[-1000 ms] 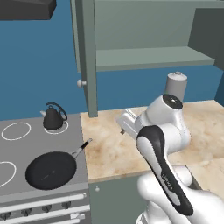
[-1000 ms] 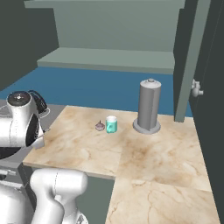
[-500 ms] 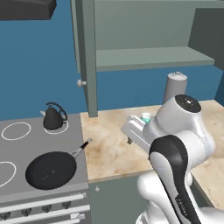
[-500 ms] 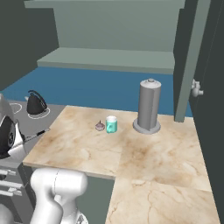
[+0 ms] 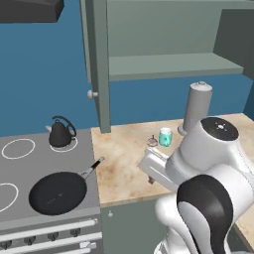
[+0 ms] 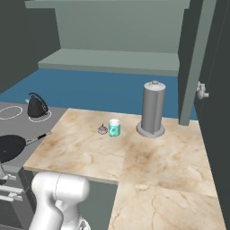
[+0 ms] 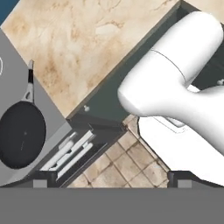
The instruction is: Pick the pan from the cabinet and place it on the stove. Then turn on the stove burner for the pan.
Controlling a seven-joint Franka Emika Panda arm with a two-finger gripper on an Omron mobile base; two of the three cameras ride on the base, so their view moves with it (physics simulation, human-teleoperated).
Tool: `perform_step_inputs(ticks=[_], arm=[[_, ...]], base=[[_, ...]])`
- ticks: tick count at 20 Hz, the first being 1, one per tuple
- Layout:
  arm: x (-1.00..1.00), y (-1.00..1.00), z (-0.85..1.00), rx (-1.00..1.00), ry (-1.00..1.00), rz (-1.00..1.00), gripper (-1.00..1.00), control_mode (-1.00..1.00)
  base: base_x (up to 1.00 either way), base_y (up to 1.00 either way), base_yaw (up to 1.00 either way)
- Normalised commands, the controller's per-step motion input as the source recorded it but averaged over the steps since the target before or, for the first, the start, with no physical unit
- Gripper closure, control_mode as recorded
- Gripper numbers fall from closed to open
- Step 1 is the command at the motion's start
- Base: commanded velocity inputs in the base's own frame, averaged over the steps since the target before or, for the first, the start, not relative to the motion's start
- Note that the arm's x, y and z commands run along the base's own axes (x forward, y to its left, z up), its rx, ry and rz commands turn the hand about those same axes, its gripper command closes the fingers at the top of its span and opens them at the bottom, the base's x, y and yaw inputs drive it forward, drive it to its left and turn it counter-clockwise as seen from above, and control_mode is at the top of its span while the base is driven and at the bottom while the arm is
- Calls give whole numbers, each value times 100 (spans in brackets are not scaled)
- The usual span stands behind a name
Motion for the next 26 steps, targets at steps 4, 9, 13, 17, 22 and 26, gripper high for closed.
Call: perform_step_inputs(ticks=[4,9,13,17,22,26], arm=[[-53,30,-44,-14,-10,0,-100,-100],[-46,40,-48,-19,-11,0,-100,-100],[-20,31,-35,-16,-9,0,-100,-100],[0,25,-28,-10,-3,0,-100,-100],[5,21,-40,-4,-13,2,-100,-100],[15,27,-37,-3,-18,9,-100,-100]], base=[[0,0,0],[0,0,0],[0,0,0],[0,0,0],[0,0,0],[0,0,0]])
